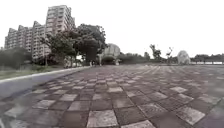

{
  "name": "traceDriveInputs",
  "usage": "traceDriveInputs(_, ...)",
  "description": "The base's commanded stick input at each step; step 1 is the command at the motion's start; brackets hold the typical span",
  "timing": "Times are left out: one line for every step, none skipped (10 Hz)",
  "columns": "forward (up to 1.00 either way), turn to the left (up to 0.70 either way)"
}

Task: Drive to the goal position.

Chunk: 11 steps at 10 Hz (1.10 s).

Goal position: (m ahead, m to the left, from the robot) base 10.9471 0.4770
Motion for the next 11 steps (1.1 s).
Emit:
traceDriveInputs(1.0,0.0)
traceDriveInputs(1.0,0.0)
traceDriveInputs(1.0,0.0)
traceDriveInputs(1.0,0.0)
traceDriveInputs(1.0,0.0)
traceDriveInputs(1.0,0.0)
traceDriveInputs(1.0,0.0)
traceDriveInputs(1.0,0.0)
traceDriveInputs(1.0,0.0)
traceDriveInputs(1.0,0.0)
traceDriveInputs(1.0,0.0)
